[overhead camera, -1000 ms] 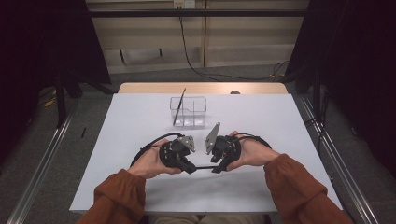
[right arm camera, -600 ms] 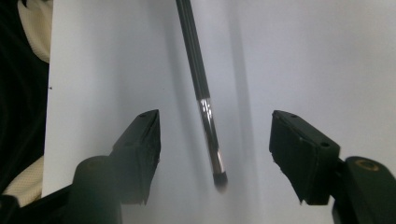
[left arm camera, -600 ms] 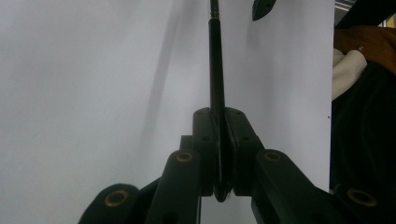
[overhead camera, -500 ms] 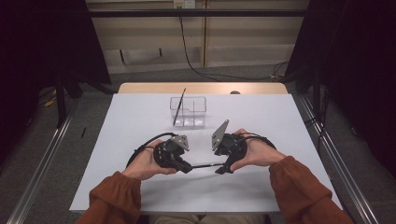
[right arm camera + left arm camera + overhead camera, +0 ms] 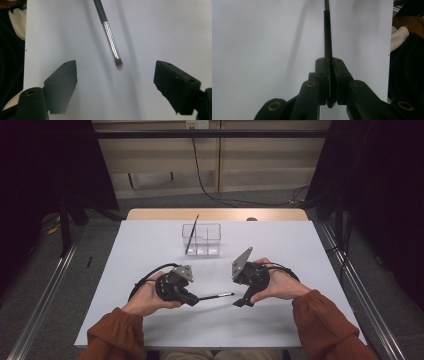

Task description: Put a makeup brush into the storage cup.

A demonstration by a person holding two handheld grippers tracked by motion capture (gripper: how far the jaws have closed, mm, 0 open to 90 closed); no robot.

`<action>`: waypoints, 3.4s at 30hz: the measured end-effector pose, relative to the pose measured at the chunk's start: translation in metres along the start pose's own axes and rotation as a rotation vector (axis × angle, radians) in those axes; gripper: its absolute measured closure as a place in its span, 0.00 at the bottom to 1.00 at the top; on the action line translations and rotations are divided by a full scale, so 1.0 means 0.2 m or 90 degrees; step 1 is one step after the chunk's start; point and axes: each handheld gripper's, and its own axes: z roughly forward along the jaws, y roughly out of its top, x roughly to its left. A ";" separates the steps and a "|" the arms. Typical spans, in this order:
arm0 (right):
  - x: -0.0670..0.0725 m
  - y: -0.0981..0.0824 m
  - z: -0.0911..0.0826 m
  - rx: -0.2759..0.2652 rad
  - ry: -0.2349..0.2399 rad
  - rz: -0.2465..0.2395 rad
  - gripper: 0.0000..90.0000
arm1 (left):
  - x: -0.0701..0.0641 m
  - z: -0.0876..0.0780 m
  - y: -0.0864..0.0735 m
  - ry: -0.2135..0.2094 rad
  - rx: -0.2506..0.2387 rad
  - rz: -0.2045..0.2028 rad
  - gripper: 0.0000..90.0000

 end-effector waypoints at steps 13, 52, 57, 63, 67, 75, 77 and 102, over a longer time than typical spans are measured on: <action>-0.01 -0.07 -0.03 -0.027 -0.018 0.028 0.06 | 0.01 -0.04 -0.08 0.000 -0.018 -0.011 0.93; 0.11 -0.29 -0.05 -0.128 -0.061 0.109 0.04 | -0.01 -0.11 -0.27 0.015 -0.154 -0.076 0.93; 0.11 -0.31 -0.05 -0.148 -0.083 0.116 0.05 | -0.03 -0.10 -0.26 0.023 -0.171 -0.065 0.93; 0.12 -0.32 -0.05 -0.191 -0.088 0.131 0.04 | -0.03 -0.10 -0.26 0.029 -0.206 -0.064 0.93; 0.12 -0.32 -0.03 -0.205 -0.090 0.127 0.04 | -0.02 -0.10 -0.27 0.041 -0.229 -0.064 0.93; 0.14 -0.31 -0.02 -0.264 -0.094 0.132 0.04 | -0.03 -0.10 -0.27 0.046 -0.254 -0.067 0.93; 0.14 -0.31 -0.02 -0.275 -0.094 0.133 0.04 | -0.03 -0.10 -0.27 0.043 -0.259 -0.067 0.93; 0.19 -0.28 0.00 -0.396 -0.104 0.128 0.03 | -0.11 -0.07 -0.25 0.034 -0.346 -0.054 0.93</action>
